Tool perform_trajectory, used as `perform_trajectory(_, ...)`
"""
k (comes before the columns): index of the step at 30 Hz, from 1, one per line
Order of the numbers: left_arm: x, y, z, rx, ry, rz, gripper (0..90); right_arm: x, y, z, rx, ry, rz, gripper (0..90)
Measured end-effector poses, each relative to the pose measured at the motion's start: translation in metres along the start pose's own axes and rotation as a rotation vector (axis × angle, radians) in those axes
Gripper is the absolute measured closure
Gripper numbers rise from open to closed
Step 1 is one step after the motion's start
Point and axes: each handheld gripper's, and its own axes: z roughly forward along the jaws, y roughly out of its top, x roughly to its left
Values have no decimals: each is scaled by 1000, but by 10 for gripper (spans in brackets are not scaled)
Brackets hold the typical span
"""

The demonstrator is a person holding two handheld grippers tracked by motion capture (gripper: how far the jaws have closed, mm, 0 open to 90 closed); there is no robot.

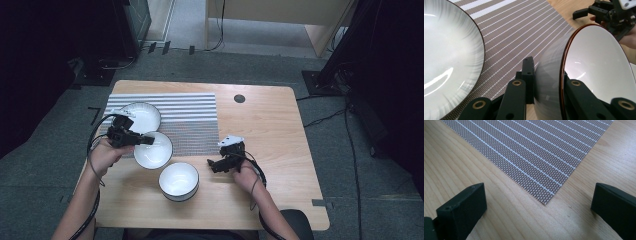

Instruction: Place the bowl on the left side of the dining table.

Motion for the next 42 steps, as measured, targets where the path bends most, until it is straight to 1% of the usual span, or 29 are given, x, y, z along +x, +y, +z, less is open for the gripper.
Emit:
perform_trajectory(7, 9, 5, 4, 0, -9, -14, 780, 0, 0, 0, 0, 0, -1, 0)
perform_trajectory(11, 11, 6, 6, 14, -13, -16, 779, 0, 0, 0, 0, -1, -1, 0)
perform_trajectory(16, 12, 10, 7, 15, -21, -9, 780, 0, 0, 0, 0, -1, -1, 0)
perform_trajectory(21, 16, 14, 8, 16, -21, -14, 780, 0, 0, 0, 0, -1, -1, 0)
perform_trajectory(24, 16, 16, 9, 27, -19, -8, 780, 0, 0, 0, 0, 0, 0, 0)
perform_trajectory(27, 14, 19, 12, 34, -26, 1, 780, 0, 0, 0, 0, -1, -2, 0)
perform_trajectory(29, 15, 20, 14, 38, -35, 0, 780, 0, 0, 0, 0, -1, -2, 0)
perform_trajectory(31, 15, 22, 16, 43, -29, 2, 781, 0, 0, 0, 0, 0, -2, 0)
perform_trajectory(33, 17, 23, 17, 47, -25, 5, 779, 0, 0, 0, 0, 0, -2, 0)
perform_trajectory(36, 21, 25, 18, 41, -37, -4, 780, 0, 0, 0, 0, 0, -2, 0)
perform_trajectory(39, 24, 28, 19, 41, -48, -2, 780, 0, 0, 0, 0, -1, -2, 0)
perform_trajectory(42, 27, 31, 20, 41, -48, 1, 780, 0, 0, 0, 1, -1, -1, 0)
